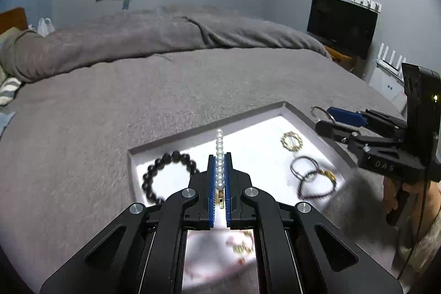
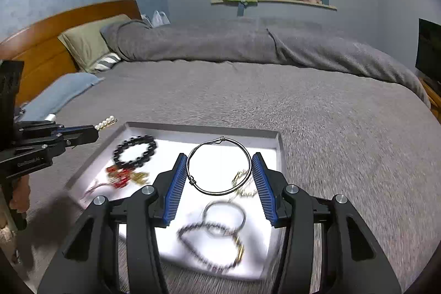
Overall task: Organize jewelry
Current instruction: 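Lower the pearl strand and silver hoop into the tray and open both tools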
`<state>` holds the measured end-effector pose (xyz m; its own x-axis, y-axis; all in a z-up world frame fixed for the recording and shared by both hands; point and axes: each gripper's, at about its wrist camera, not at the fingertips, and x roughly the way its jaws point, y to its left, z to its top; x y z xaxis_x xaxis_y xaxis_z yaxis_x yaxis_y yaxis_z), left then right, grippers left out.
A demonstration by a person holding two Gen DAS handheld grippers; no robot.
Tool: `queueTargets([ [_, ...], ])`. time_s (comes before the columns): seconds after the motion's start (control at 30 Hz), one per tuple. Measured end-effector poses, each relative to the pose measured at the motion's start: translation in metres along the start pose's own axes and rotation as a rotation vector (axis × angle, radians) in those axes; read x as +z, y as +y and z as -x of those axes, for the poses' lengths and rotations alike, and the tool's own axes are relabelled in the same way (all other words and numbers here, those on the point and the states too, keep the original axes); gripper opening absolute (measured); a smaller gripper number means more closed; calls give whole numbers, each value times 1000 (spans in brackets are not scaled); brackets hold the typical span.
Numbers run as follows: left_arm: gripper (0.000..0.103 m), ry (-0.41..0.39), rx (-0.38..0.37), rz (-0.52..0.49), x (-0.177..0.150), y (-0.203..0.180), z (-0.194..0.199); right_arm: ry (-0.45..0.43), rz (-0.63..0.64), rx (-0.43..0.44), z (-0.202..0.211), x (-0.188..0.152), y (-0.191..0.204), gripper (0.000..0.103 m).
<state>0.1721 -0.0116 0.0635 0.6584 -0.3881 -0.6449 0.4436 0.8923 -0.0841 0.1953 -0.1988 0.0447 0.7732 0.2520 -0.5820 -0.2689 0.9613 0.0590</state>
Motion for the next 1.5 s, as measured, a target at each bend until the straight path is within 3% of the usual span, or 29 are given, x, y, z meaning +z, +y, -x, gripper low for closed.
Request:
queueTargets([
  [0.4,6,186,29,-21,16,10,-92,243,153,-17,-76,24,15,48],
  [0.8,6,266,18,1,16,16,-122,395,143,-12,-117,31,9,48],
  [1.13,10,308,16,30,16,23,-135,427,137,-39,-127,27,6,49],
  [1.23,22,304,15,33,17,26,-135,417,136,-37,-126,29,6,49],
  [1.5,22,262,35,35,16,25,-120,367,104,-34,-102,36,0,50],
])
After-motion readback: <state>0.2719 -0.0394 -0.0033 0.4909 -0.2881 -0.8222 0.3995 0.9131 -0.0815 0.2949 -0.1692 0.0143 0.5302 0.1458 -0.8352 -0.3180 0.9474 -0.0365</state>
